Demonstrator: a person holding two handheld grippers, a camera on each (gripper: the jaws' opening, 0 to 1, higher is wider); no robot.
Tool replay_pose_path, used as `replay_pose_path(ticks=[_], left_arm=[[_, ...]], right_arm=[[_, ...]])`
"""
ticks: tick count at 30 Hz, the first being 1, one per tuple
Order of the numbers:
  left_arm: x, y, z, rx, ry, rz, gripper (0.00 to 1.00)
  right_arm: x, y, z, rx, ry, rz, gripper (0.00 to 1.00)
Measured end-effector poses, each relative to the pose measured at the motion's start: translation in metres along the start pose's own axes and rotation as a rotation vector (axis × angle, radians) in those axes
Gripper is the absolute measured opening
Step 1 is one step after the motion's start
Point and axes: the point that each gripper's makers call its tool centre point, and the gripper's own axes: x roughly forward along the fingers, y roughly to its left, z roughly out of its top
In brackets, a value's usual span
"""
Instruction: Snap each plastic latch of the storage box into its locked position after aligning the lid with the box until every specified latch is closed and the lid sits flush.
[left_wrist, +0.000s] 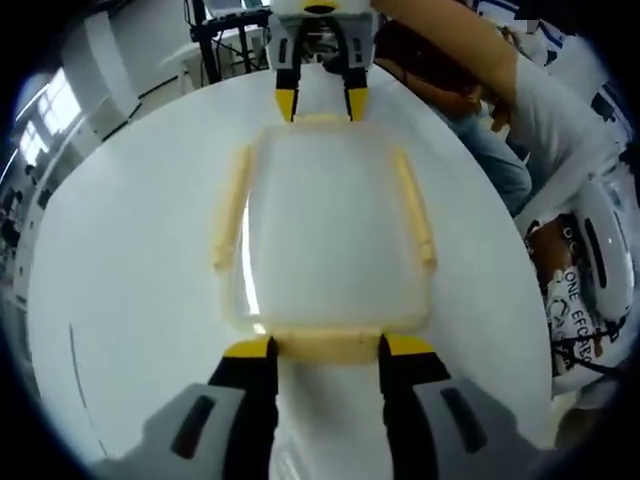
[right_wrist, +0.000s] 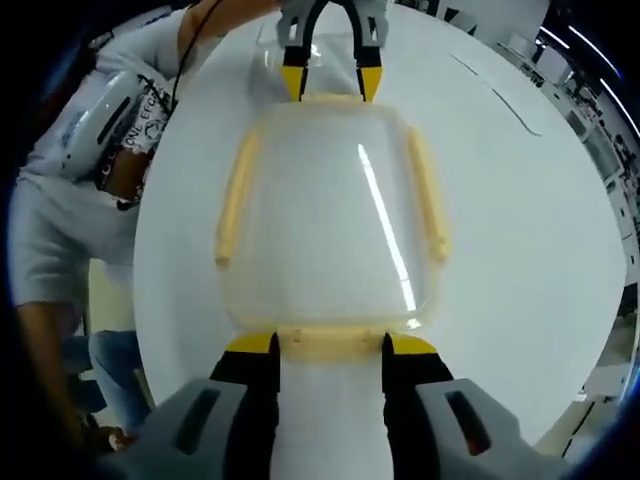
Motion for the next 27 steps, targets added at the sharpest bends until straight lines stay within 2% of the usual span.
replay_pose_path(ticks=[3, 11, 17, 21, 27], left_arm=[[-0.004, -0.004, 0.001, 0.005, 0.014, -0.005, 0.39], [-0.029, -0.005, 0.013, 0.027, -0.008, 0.016, 0.39], [-0.048, -0.011, 0.019, 0.038, -0.027, 0.02, 0.39], [-0.059, -0.013, 0.018, 0.037, -0.034, 0.023, 0.39], [-0.083, -0.014, 0.007, 0.028, -0.032, 0.046, 0.39]], right_arm=[[-0.009, 0.002, 0.003, -0.005, 0.001, 0.002, 0.39], [-0.033, 0.004, 0.009, -0.01, -0.02, -0.043, 0.39], [-0.047, 0.01, 0.017, -0.015, -0.02, -0.049, 0.39], [-0.053, 0.013, 0.025, -0.02, -0.031, -0.051, 0.39], [-0.063, 0.01, 0.048, -0.048, -0.062, -0.068, 0.39]])
